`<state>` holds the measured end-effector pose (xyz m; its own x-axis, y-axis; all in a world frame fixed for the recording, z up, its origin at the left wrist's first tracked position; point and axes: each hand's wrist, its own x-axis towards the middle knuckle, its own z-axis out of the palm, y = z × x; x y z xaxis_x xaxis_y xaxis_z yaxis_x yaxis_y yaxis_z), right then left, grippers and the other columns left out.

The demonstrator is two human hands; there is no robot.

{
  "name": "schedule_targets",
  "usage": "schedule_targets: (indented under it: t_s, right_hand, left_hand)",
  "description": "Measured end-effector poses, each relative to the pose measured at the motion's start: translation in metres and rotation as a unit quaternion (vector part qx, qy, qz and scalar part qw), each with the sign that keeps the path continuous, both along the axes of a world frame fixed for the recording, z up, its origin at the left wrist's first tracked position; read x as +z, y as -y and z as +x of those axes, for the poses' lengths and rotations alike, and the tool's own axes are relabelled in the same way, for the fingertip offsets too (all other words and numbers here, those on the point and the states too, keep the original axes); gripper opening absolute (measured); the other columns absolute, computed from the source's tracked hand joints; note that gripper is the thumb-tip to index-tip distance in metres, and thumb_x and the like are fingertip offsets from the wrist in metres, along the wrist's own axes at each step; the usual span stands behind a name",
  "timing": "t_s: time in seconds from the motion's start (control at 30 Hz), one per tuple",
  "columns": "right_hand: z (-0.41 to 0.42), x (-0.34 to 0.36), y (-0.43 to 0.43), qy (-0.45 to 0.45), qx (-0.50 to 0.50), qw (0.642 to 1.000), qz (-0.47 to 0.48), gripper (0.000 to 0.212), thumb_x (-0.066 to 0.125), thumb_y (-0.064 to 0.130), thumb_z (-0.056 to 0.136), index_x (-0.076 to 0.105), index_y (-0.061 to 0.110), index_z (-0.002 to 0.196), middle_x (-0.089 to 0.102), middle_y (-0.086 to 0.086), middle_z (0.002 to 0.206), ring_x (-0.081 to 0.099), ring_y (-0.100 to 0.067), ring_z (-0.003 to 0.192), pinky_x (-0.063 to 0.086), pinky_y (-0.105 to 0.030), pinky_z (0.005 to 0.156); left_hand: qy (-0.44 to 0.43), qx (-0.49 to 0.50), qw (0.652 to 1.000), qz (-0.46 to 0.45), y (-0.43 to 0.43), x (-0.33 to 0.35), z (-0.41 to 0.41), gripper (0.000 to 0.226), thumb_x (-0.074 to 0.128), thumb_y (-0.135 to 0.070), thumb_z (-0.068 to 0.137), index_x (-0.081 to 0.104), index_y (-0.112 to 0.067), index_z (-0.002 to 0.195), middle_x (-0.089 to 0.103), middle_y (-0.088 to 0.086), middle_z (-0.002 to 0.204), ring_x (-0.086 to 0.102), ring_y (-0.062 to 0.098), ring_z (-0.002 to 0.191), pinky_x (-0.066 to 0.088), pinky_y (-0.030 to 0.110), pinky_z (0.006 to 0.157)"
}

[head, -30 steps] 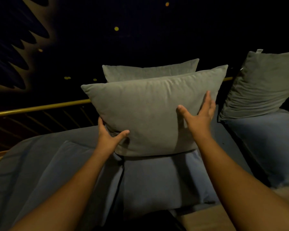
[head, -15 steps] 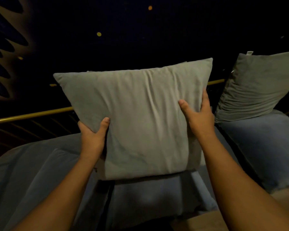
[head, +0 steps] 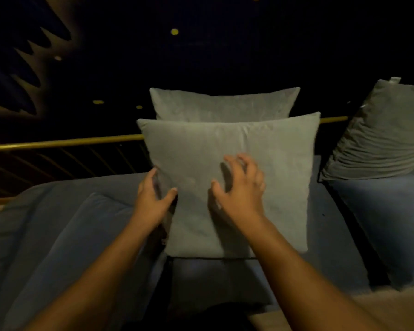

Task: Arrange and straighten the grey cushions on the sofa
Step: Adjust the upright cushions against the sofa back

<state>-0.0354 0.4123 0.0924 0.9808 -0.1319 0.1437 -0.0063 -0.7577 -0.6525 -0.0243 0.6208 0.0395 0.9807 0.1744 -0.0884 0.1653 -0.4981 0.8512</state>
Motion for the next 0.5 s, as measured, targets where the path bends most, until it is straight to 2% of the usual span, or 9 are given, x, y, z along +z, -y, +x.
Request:
schedule_targets:
  t_s: [0.13, 0.3, 0.33, 0.43, 0.5]
  right_hand:
    - [-0.007, -0.01, -0.088, -0.065, 0.159, 0.985, -0.011, 0.051, 0.062, 0.041, 0.081, 0.05, 0.026, 0.129, 0.046, -0.005, 0.133, 0.041, -0.029, 0.12, 0.033, -0.04, 0.102]
    - [-0.001, -0.045, -0.184, -0.157, 0.256, 0.952, -0.052, 0.056, 0.063, 0.041, 0.081, 0.048, 0.023, 0.132, 0.049, -0.009, 0.131, 0.045, -0.032, 0.118, 0.037, -0.039, 0.099]
    - [0.003, -0.055, -0.202, -0.179, 0.268, 0.945, -0.058, 0.058, 0.063, 0.042, 0.081, 0.047, 0.021, 0.133, 0.05, -0.01, 0.13, 0.046, -0.033, 0.118, 0.038, -0.04, 0.1]
    - [0.017, -0.087, -0.249, -0.266, 0.288, 0.918, -0.052, 0.067, 0.065, 0.042, 0.08, 0.04, 0.017, 0.137, 0.052, -0.013, 0.13, 0.049, -0.033, 0.118, 0.041, -0.043, 0.1]
    - [0.027, -0.111, -0.277, -0.319, 0.294, 0.899, -0.064, 0.072, 0.067, 0.043, 0.079, 0.038, 0.016, 0.139, 0.052, -0.015, 0.131, 0.05, -0.034, 0.119, 0.042, -0.043, 0.1]
  left_hand:
    - [-0.007, 0.075, 0.997, -0.01, -0.069, -0.003, -0.038, 0.066, 0.069, -0.02, 0.081, 0.037, -0.012, 0.138, 0.045, 0.014, 0.14, 0.043, 0.025, 0.128, 0.032, 0.035, 0.109]
    - [-0.071, 0.172, 0.982, -0.021, -0.165, -0.028, -0.089, 0.056, 0.065, -0.012, 0.084, 0.041, -0.005, 0.134, 0.051, 0.012, 0.128, 0.048, 0.018, 0.109, 0.033, 0.008, 0.086]
    - [-0.084, 0.183, 0.979, -0.02, -0.182, -0.038, -0.099, 0.053, 0.064, -0.01, 0.084, 0.043, -0.002, 0.132, 0.053, 0.011, 0.123, 0.049, 0.018, 0.105, 0.037, 0.008, 0.086]
    - [-0.164, 0.238, 0.955, -0.069, -0.229, -0.079, -0.119, 0.05, 0.065, -0.013, 0.084, 0.045, 0.0, 0.127, 0.053, 0.015, 0.129, 0.052, 0.027, 0.116, 0.04, 0.037, 0.102]
    - [-0.23, 0.259, 0.936, -0.057, -0.258, -0.105, -0.123, 0.057, 0.067, -0.02, 0.083, 0.043, -0.002, 0.132, 0.049, 0.02, 0.135, 0.048, 0.034, 0.124, 0.039, 0.04, 0.102]
